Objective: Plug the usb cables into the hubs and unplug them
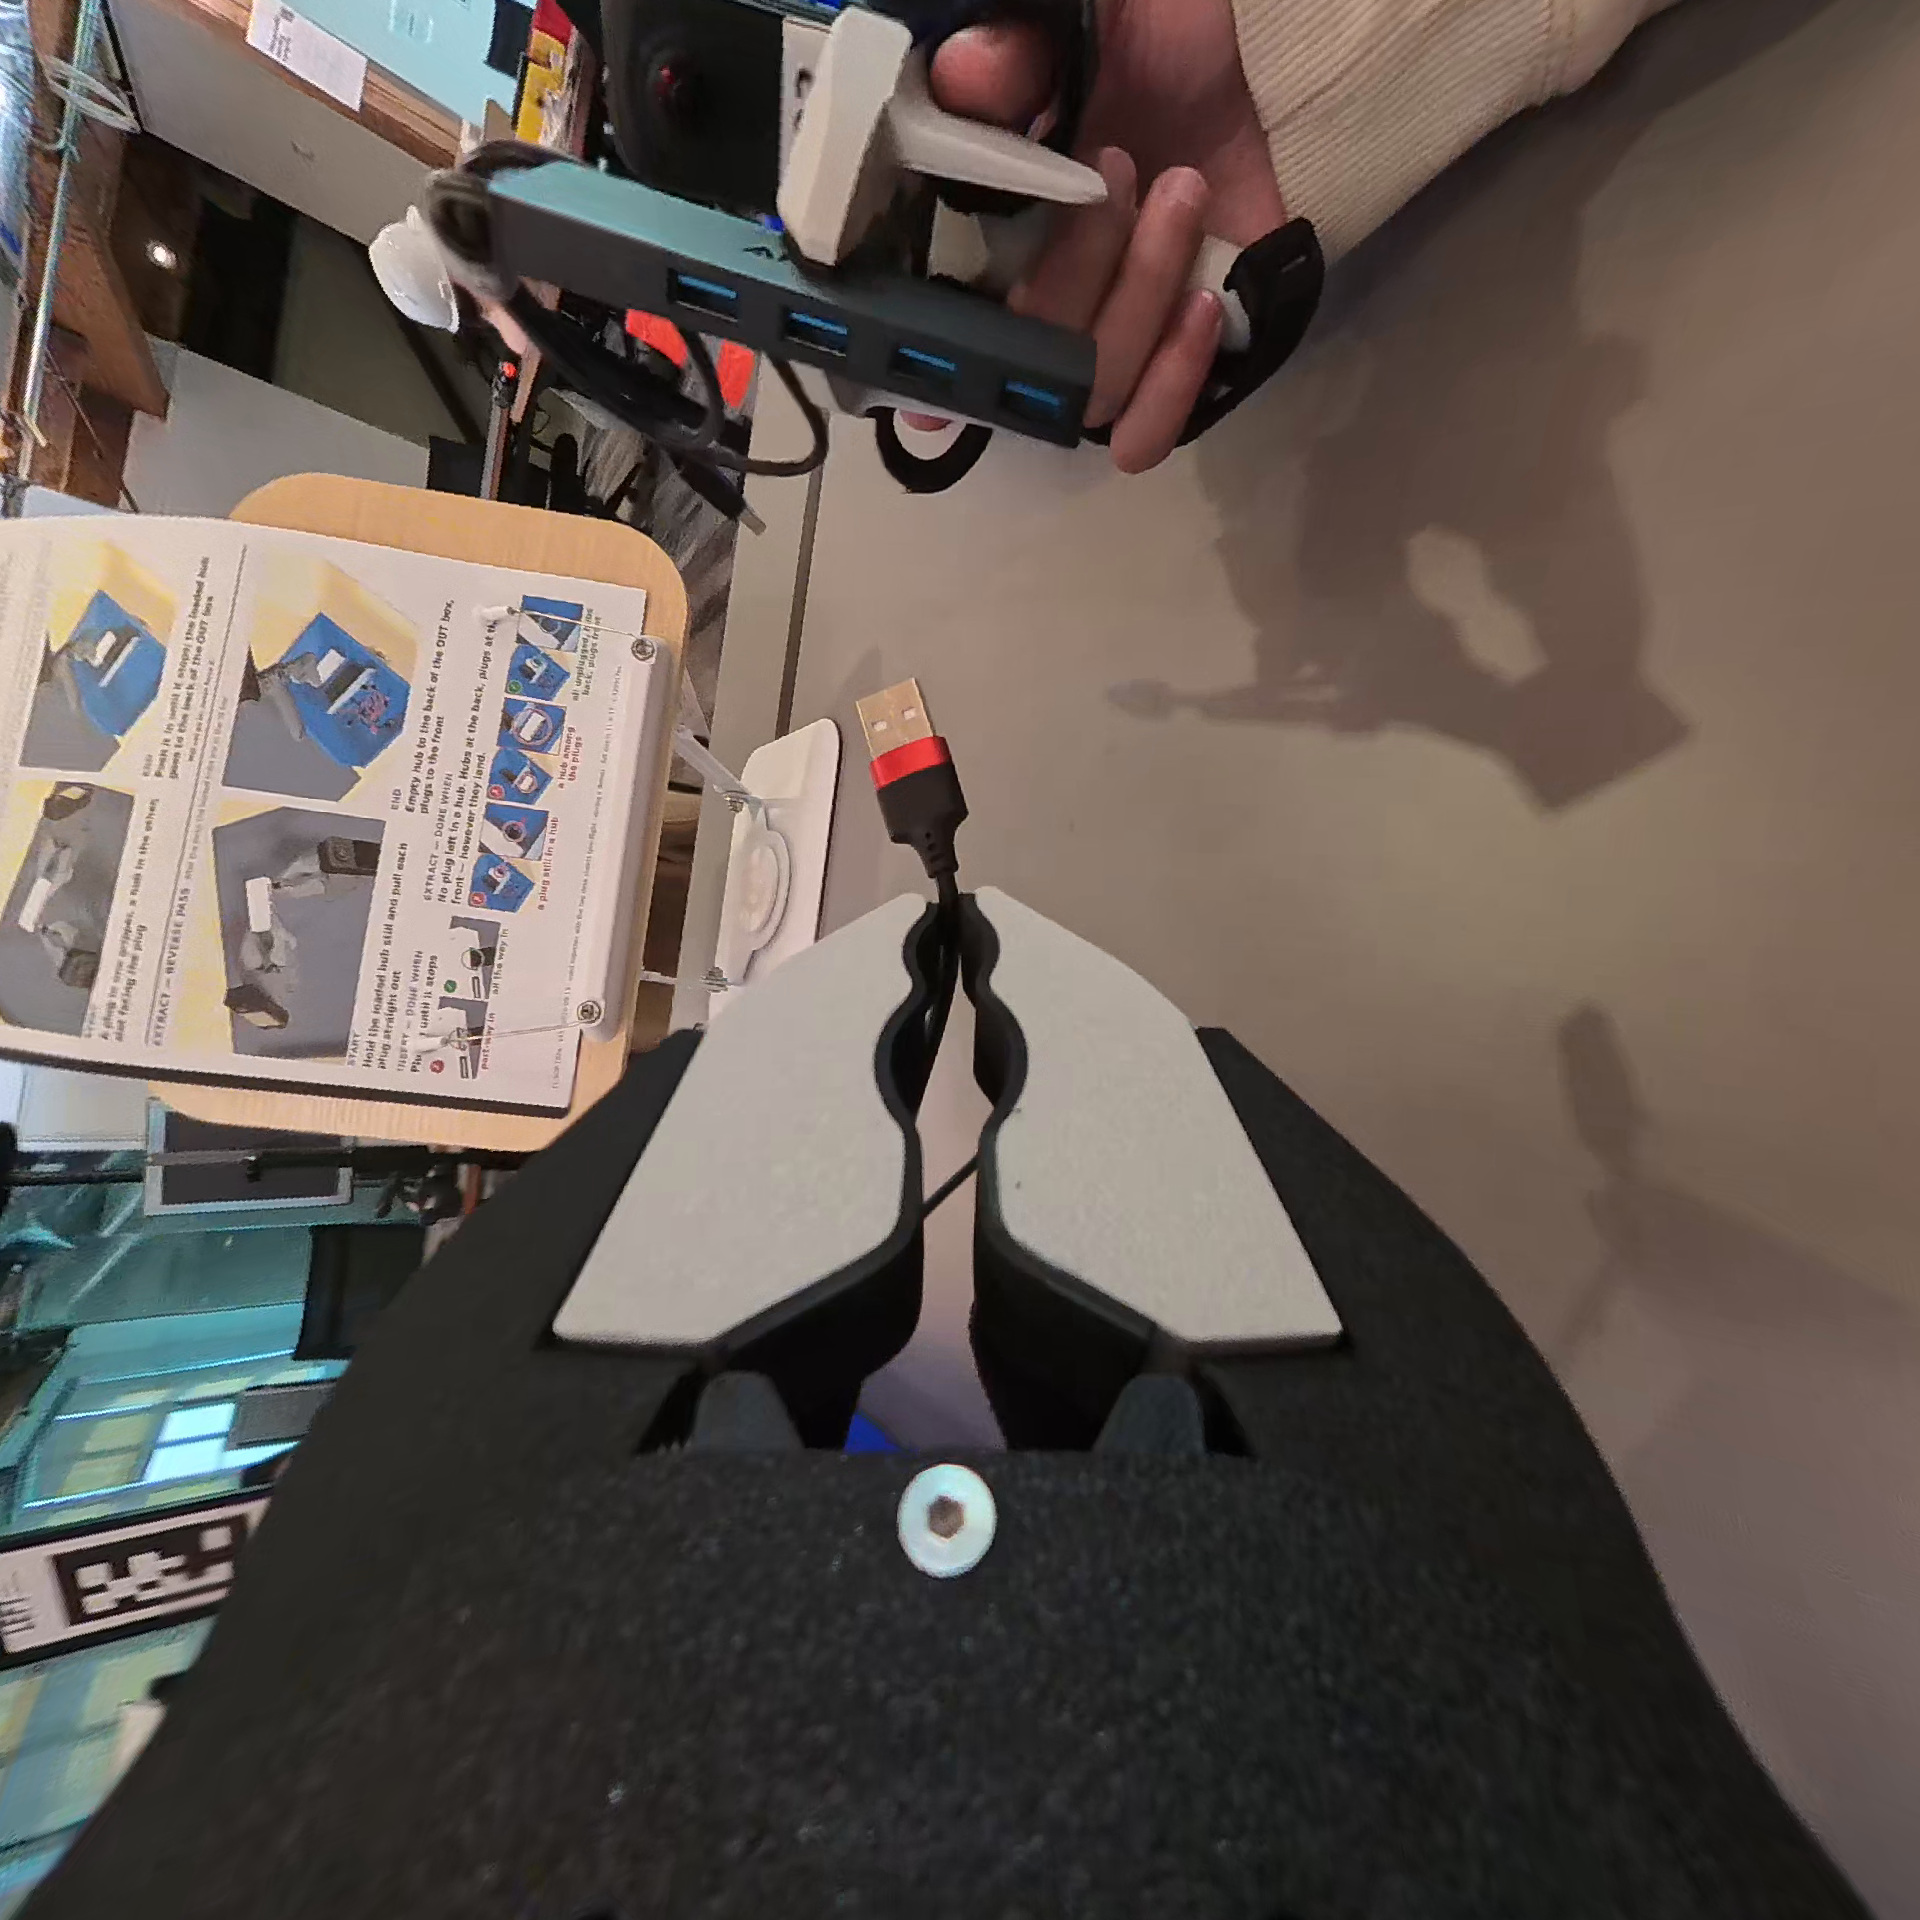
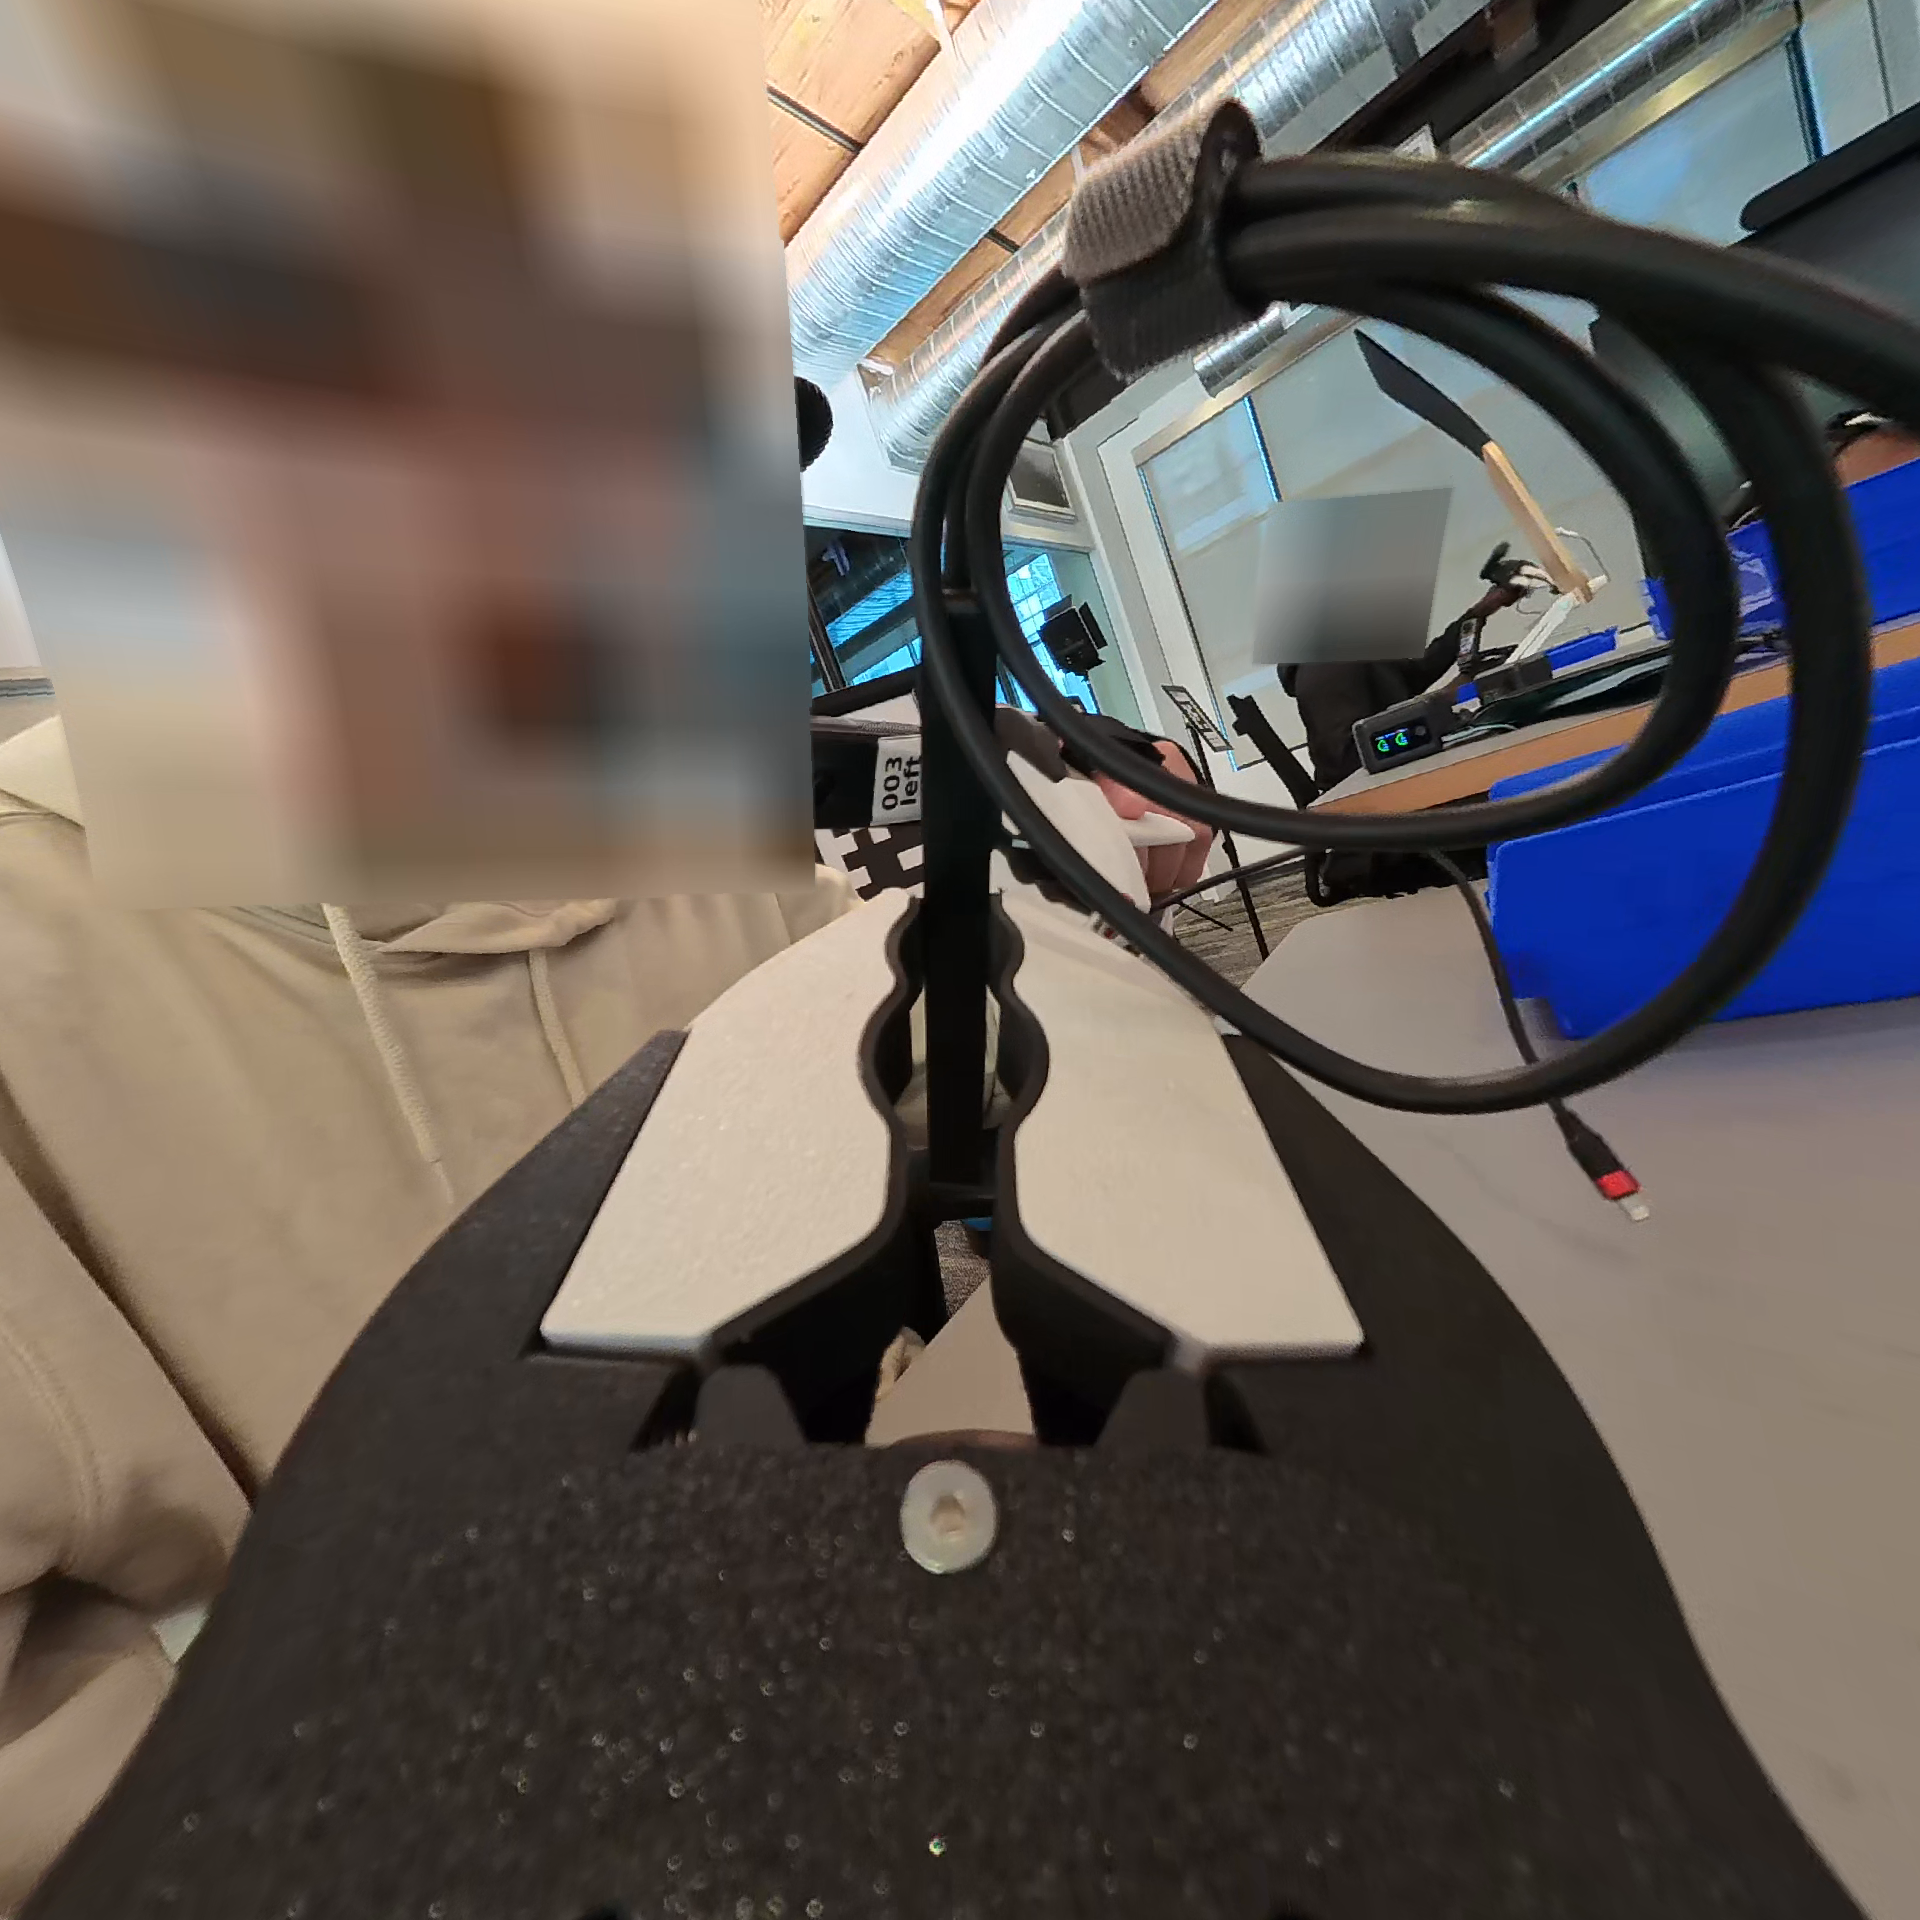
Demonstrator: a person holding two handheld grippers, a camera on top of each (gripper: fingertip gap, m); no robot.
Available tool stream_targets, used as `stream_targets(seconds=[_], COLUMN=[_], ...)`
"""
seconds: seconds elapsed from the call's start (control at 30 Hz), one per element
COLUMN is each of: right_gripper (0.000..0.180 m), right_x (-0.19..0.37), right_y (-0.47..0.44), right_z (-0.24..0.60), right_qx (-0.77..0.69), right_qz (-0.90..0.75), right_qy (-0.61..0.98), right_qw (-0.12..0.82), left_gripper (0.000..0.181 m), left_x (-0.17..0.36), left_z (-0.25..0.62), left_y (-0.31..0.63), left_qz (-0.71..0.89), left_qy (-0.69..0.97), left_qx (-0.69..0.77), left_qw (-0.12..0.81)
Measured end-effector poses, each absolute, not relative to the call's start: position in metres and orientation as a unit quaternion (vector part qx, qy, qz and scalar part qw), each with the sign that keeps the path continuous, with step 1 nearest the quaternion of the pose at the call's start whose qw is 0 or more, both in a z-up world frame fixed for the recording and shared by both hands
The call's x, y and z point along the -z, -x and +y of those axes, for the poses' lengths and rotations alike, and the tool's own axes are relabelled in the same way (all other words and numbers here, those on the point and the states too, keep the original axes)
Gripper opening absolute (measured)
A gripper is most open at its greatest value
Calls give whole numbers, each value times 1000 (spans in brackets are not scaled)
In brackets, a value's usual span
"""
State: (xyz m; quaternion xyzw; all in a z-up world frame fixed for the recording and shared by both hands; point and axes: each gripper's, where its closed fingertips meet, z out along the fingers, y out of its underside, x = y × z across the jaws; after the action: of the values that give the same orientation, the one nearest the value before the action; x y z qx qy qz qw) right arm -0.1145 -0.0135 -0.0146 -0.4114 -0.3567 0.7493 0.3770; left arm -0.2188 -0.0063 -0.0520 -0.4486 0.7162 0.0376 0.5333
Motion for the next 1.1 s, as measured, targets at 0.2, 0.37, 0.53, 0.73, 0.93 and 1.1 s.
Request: stream_targets(seconds=[0.2,0.37,0.53,0.73,0.93,1.1], right_gripper=[11,11,11,11,11,11], right_x=[17,20,21,21,19,17], right_y=[115,119,122,123,122,123], right_z=[-8,-7,-9,-9,-12,-14], right_qx=[-736,-720,-711,-707,-705,-700], right_qz=[-354,-360,-368,-369,-372,-376], right_qy=[427,442,450,454,452,453], right_qw=[389,394,395,397,400,404], left_gripper=[3,3,3,3,3,3], left_x=[73,116,141,173,161,123], left_z=[3,3,6,9,-8,-33], left_y=[227,235,241,253,246,242], left_qz=[712,728,703,687,569,434], left_qy=[503,554,603,636,704,689], left_qx=[14,89,183,162,330,558], left_qw=[490,394,330,311,269,161])
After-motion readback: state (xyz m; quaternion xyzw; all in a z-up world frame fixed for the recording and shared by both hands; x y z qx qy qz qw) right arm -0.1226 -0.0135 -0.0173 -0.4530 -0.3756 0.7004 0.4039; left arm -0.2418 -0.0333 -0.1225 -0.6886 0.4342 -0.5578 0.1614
